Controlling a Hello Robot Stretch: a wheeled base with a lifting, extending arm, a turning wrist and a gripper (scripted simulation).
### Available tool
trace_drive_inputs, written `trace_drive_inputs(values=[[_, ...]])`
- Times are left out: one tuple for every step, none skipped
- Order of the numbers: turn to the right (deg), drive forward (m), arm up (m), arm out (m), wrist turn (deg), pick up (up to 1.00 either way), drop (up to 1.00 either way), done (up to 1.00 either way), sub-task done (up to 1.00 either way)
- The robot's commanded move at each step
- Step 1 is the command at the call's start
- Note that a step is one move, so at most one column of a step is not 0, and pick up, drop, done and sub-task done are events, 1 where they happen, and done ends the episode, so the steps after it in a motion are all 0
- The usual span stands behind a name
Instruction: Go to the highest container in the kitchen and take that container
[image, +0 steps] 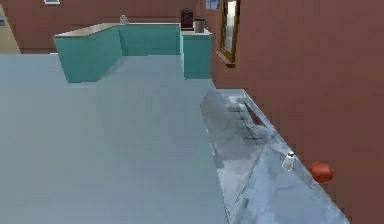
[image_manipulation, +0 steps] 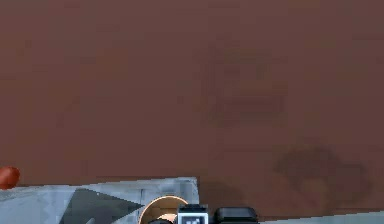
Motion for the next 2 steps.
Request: trace_drive_inputs(values=[[0.0, 0.0, 0.0, 0.0, 45.0, 0.0, 0.0, 0.0, 0.0], [0.0, 0.0, 0.0, 0.0, 45.0, 0.0, 0.0, 0.0, 0.0]])
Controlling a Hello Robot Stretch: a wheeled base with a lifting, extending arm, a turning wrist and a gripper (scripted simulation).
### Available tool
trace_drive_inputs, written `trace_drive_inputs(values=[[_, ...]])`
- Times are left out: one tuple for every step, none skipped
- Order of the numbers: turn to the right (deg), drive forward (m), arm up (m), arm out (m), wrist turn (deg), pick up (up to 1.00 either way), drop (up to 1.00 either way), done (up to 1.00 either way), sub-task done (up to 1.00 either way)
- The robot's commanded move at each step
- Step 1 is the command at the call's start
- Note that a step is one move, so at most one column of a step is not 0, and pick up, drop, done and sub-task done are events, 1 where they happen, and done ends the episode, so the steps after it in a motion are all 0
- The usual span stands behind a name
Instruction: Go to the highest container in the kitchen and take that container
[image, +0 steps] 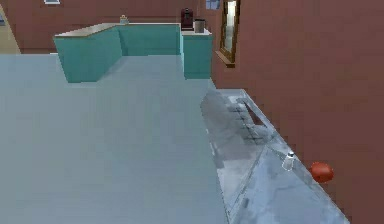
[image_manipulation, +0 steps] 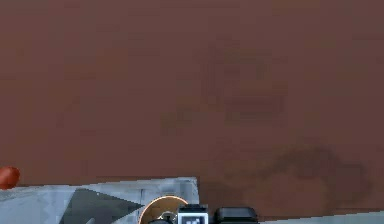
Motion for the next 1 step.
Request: trace_drive_inputs(values=[[0.0, 0.0, 0.0, 0.0, 45.0, 0.0, 0.0, 0.0, 0.0]])
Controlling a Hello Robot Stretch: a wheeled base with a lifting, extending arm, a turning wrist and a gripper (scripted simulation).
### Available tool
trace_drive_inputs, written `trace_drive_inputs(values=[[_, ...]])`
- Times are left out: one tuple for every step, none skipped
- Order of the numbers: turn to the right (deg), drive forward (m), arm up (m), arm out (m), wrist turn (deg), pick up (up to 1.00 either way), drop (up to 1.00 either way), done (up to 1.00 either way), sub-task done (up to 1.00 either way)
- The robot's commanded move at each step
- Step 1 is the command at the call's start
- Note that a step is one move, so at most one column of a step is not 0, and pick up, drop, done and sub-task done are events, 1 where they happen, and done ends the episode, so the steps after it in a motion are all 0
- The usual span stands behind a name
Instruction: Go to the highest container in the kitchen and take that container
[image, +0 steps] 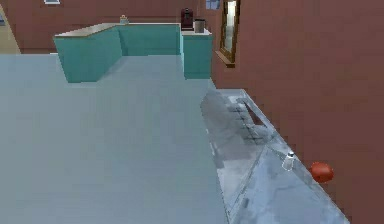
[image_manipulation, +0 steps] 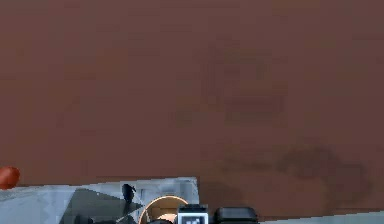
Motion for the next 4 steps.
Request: trace_drive_inputs(values=[[0.0, 0.0, 0.0, 0.0, 27.0, 0.0, 0.0, 0.0, 0.0], [0.0, 0.0, -0.3, 0.0, 0.0, 0.0, 0.0, 0.0, 0.0], [0.0, 0.0, 0.0, 0.0, 0.0, 1.0, 0.0, 0.0, 0.0], [0.0, 0.0, 0.1, 0.0, 0.0, 0.0, 0.0, 0.0, 0.0]])
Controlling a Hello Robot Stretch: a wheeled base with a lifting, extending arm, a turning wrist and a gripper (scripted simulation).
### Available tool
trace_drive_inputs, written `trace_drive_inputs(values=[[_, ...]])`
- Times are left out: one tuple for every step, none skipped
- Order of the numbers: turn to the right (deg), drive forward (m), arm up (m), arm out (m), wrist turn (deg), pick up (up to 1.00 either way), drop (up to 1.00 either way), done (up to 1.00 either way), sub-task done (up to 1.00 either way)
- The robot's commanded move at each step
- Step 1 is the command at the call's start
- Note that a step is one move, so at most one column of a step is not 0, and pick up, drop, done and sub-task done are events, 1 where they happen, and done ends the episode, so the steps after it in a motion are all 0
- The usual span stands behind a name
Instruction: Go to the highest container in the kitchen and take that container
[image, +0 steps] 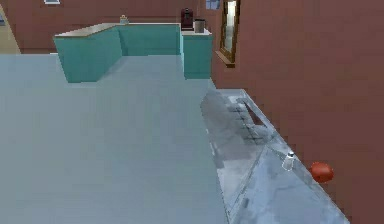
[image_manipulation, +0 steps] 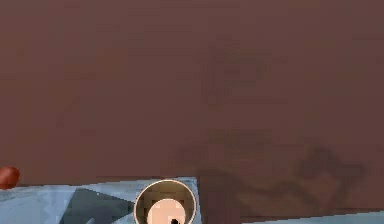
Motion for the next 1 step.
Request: trace_drive_inputs(values=[[0.0, 0.0, 0.0, 0.0, 0.0, 0.0, 0.0, 1.0, 0.0]])
